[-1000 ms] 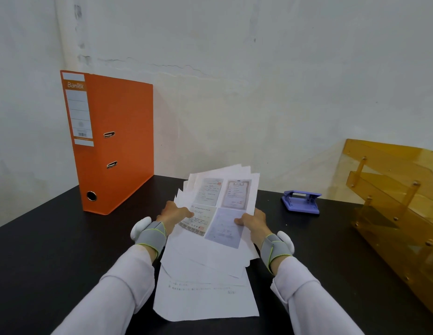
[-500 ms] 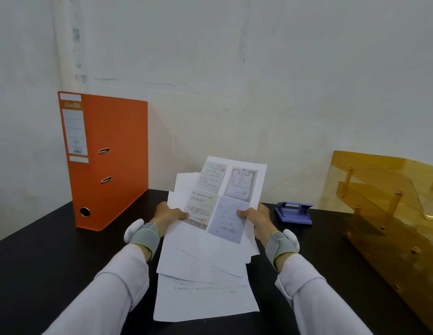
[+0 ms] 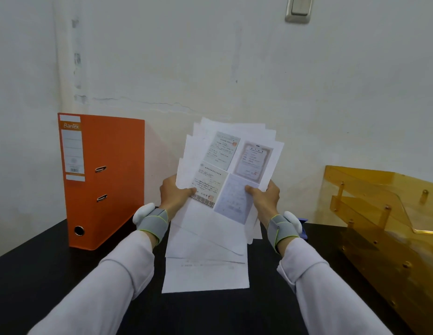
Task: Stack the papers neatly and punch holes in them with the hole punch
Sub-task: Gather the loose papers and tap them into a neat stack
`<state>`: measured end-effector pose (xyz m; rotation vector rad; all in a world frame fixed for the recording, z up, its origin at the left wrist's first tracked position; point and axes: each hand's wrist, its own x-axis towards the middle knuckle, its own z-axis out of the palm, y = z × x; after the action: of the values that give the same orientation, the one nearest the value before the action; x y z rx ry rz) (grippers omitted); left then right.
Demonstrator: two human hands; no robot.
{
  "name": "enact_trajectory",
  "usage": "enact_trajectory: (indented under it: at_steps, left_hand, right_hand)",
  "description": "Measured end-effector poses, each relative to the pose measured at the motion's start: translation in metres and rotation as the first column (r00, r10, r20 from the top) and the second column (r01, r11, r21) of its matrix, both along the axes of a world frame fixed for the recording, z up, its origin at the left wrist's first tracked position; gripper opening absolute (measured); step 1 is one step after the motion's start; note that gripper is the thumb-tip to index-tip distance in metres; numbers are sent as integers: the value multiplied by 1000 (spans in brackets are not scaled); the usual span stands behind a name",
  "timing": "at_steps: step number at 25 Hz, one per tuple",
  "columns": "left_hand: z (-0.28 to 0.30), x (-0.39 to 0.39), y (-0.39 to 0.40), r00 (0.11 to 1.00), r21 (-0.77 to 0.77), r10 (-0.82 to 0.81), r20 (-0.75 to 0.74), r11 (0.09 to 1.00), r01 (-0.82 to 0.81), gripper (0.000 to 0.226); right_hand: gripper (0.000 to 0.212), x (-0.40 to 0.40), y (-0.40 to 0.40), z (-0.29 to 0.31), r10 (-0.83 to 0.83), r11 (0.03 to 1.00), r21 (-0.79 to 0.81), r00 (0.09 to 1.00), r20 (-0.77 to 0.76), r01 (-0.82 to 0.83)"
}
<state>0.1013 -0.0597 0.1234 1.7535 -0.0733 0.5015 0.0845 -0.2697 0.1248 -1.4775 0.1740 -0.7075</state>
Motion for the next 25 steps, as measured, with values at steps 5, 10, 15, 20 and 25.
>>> enact_trajectory:
  at_steps: [5, 10, 15, 20, 25]
  left_hand:
    - [24, -11, -15, 967, 47, 116, 228, 990, -130, 26]
    - [24, -16, -16, 953, 12, 111, 280, 993, -120, 32]
    - [-6, -19, -15, 977, -31, 64, 203, 998, -59, 31]
    - [-6, -19, -23, 974, -29, 65, 219, 998, -60, 27]
    - [-2, -18, -21, 970, -118, 90, 225, 991, -64, 29]
  right_hand:
    - [26, -1, 10, 21, -117, 992, -19, 984, 133, 121]
    - [23, -3, 10, 25, -102, 994, -2, 971, 217, 105]
    - [23, -2, 7, 1, -28, 999, -18, 991, 129, 31]
    - [18, -3, 11, -3, -3, 999, -50, 993, 120, 9]
    - [26, -8, 13, 1, 5, 999, -52, 988, 157, 3]
